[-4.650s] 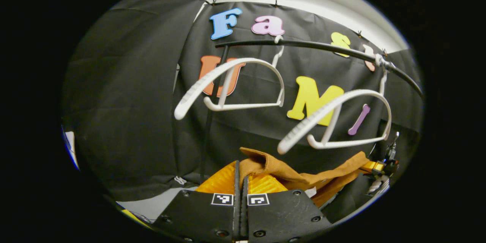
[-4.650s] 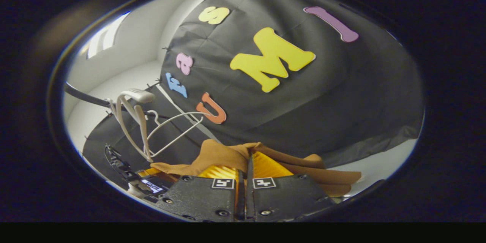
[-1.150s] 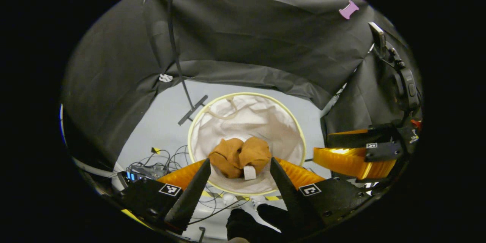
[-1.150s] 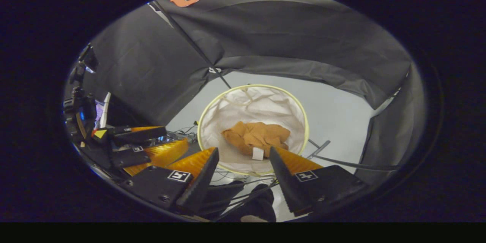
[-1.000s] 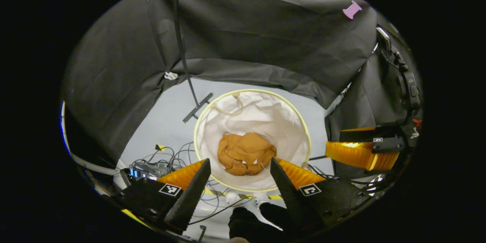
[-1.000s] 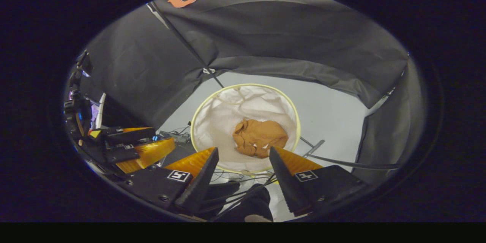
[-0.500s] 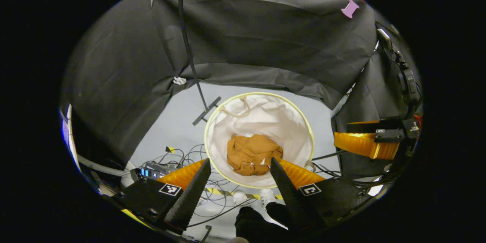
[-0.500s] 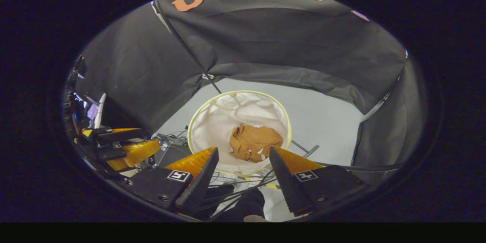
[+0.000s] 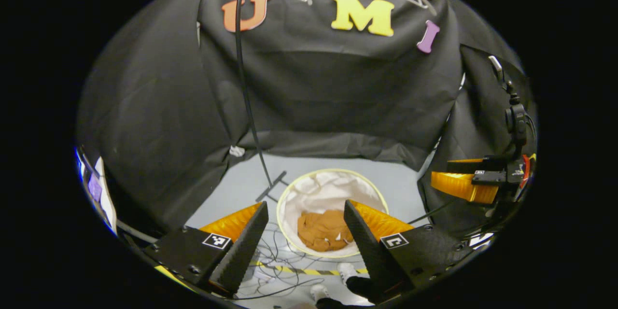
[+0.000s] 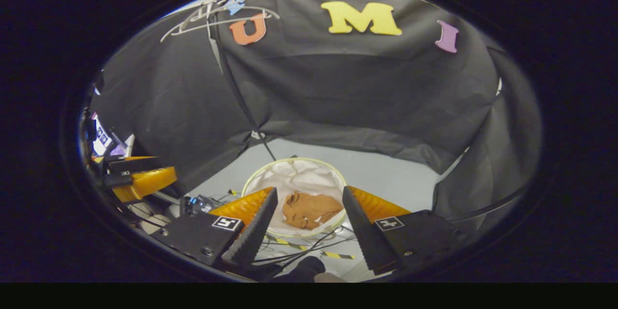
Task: Grasp the clothes on the hanger with both hands and then place them into the laundry hamper below.
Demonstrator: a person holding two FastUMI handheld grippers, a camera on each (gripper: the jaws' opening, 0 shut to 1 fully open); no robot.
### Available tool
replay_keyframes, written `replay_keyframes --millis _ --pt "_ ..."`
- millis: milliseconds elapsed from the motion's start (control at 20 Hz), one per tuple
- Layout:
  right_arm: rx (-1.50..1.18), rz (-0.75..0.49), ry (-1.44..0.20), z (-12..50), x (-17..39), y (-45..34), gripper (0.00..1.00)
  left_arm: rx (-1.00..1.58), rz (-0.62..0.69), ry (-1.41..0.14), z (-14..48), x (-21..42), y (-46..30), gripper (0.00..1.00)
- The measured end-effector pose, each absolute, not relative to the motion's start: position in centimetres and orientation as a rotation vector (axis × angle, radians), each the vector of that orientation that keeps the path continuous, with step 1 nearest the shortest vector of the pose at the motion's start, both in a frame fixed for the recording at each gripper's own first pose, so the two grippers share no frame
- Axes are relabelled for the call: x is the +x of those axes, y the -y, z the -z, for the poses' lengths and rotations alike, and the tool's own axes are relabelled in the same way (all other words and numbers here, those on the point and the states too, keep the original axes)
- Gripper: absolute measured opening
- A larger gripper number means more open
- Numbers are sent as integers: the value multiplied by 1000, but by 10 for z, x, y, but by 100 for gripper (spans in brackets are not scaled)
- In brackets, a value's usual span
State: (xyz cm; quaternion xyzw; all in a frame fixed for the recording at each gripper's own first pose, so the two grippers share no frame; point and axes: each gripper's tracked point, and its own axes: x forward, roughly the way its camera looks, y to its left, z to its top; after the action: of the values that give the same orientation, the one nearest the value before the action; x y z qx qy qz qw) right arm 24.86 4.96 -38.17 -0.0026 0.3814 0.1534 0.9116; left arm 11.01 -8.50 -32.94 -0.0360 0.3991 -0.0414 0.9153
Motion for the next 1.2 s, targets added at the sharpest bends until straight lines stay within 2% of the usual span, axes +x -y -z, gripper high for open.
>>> replay_keyframes --millis 50,150,300,450,500,550,600,650,850,1000,1200 --pt "0 -295 -727 356 246 -48 86 -66 103 -779 309 110 83 96" --pt "20 -251 -617 305 236 -47 86 -26 122 -696 267 109 68 97" --pt "46 -196 -516 244 213 -47 100 21 136 -587 216 99 49 96" --pt "44 -149 -429 188 186 -39 99 40 141 -478 158 89 33 95" --pt "36 -141 -403 174 171 -40 100 38 140 -441 140 88 29 92" --pt "31 -138 -379 163 163 -42 100 27 137 -405 121 86 26 100" --pt "31 -140 -357 153 156 -44 100 8 143 -370 105 84 26 92" --pt "34 -135 -334 142 149 -43 100 -12 146 -337 88 81 27 97" --pt "63 -142 -227 99 120 -42 100 -19 124 -210 28 68 14 98" --pt "66 -164 -175 72 108 -55 100 -27 96 -149 7 47 10 99" --pt "42 -148 -94 43 99 -55 99 13 8 -96 -15 51 -15 100"
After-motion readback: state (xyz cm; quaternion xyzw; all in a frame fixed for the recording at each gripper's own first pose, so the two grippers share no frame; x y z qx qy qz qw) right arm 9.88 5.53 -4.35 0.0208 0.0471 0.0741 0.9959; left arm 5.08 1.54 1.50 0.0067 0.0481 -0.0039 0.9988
